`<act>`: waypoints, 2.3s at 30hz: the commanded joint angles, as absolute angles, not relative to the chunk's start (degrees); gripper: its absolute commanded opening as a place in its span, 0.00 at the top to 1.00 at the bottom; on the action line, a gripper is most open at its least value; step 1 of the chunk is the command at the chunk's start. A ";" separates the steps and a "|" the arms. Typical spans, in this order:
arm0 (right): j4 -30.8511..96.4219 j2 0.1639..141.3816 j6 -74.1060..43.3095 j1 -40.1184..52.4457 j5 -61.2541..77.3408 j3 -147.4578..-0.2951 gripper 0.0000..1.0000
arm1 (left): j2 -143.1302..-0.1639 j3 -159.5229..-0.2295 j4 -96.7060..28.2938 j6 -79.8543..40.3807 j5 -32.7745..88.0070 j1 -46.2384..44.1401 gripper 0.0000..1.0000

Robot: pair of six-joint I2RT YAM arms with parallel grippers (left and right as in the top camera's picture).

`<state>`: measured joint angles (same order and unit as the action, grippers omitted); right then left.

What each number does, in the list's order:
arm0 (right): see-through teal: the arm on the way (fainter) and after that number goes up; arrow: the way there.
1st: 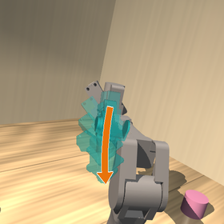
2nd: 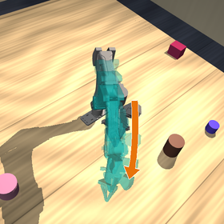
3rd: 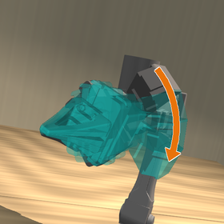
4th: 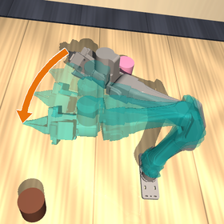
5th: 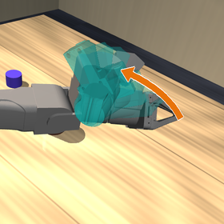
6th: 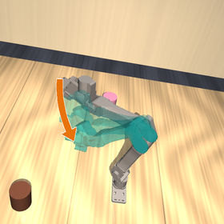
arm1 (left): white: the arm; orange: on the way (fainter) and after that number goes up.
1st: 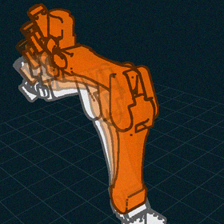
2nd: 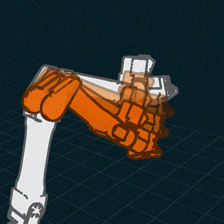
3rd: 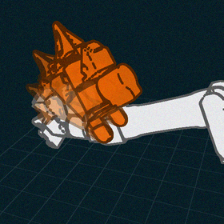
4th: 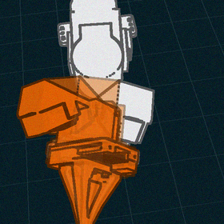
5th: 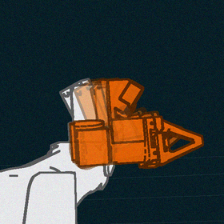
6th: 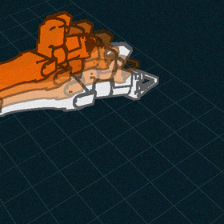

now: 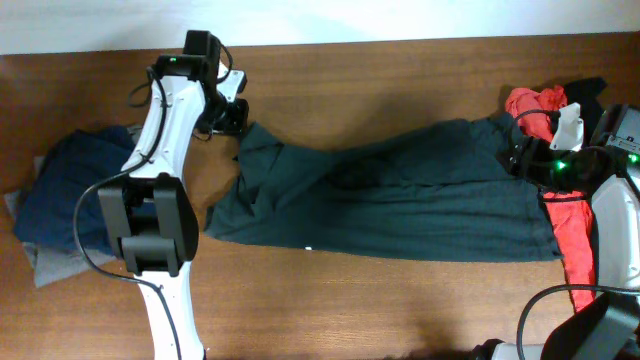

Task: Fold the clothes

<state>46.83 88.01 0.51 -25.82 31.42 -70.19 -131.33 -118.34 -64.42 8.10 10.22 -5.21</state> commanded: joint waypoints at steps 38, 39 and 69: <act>15.05 109.67 -11.49 -21.06 28.93 -70.41 0.43 | -139.04 -119.92 -66.19 7.31 15.90 3.86 0.99; 12.12 111.13 -11.51 -21.04 28.93 -70.41 0.42 | -139.04 -119.92 -66.19 7.31 15.88 3.86 0.99; -13.96 124.03 -18.98 -16.84 15.68 -70.41 0.37 | -139.04 -119.92 -66.26 7.29 16.36 3.86 1.00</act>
